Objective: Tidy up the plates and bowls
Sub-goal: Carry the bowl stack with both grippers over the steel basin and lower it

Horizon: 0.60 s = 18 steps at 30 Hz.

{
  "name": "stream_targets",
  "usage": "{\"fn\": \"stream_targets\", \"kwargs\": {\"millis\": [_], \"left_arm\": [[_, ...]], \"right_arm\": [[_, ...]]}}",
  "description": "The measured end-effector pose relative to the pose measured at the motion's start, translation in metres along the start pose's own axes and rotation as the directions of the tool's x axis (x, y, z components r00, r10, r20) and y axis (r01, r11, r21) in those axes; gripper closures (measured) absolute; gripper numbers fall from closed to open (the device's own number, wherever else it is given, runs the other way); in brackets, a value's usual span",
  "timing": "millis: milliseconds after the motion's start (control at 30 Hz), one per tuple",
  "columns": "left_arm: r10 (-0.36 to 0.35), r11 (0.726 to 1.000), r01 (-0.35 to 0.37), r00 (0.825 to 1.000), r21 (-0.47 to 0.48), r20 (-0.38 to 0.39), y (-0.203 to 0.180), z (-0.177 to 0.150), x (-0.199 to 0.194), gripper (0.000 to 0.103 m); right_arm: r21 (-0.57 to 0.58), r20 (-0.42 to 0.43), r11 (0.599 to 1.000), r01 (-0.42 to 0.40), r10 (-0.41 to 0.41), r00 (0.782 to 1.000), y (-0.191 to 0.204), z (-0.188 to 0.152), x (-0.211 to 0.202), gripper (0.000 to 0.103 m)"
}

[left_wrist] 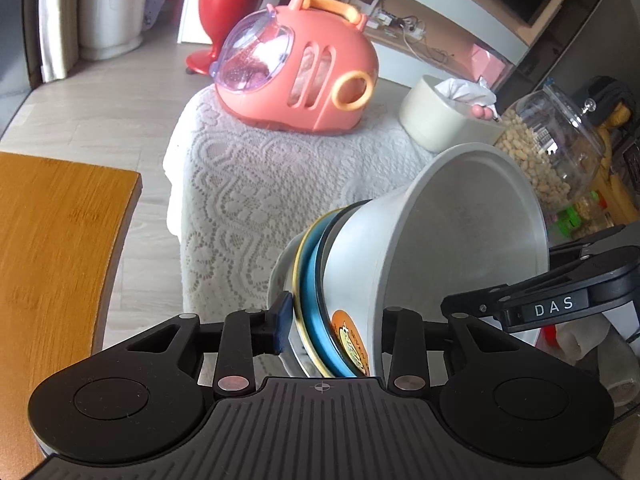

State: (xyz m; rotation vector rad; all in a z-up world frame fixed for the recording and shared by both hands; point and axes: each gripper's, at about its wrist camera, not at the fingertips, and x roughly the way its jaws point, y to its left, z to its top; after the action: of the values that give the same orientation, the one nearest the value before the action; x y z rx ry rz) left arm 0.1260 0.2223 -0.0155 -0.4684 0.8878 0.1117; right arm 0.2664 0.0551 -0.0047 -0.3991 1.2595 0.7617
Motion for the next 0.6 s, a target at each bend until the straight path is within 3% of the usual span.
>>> {"fn": "stream_targets", "kwargs": {"millis": [233,333,433,533,600], "left_arm": [[-0.042,0.998,0.042,0.999,-0.050,-0.005,0.009,0.005,-0.001,0.065],[-0.059,0.998,0.060,0.997,-0.028,0.039,0.007,0.008,-0.010,0.070],[-0.061,0.998,0.060,0.995,0.023,0.073,-0.002,0.011,-0.023,0.070],[-0.148,0.989,0.147,0.986,0.025,0.079,-0.004,0.013,-0.029,0.069],[-0.150,0.989,0.150,0.986,0.007,0.070,-0.003,0.013,-0.026,0.070]], "right_arm": [[0.005,0.005,1.000,-0.014,0.014,1.000,-0.001,-0.001,-0.002,0.046],[0.021,0.043,0.998,-0.064,0.063,0.997,-0.002,0.002,-0.012,0.046],[0.020,0.049,0.999,-0.040,0.039,0.998,-0.001,0.005,-0.011,0.046],[0.019,0.035,1.000,-0.013,0.012,0.999,0.000,0.005,-0.006,0.046],[0.016,0.035,1.000,-0.016,0.015,0.999,-0.001,0.004,-0.005,0.046]]}}
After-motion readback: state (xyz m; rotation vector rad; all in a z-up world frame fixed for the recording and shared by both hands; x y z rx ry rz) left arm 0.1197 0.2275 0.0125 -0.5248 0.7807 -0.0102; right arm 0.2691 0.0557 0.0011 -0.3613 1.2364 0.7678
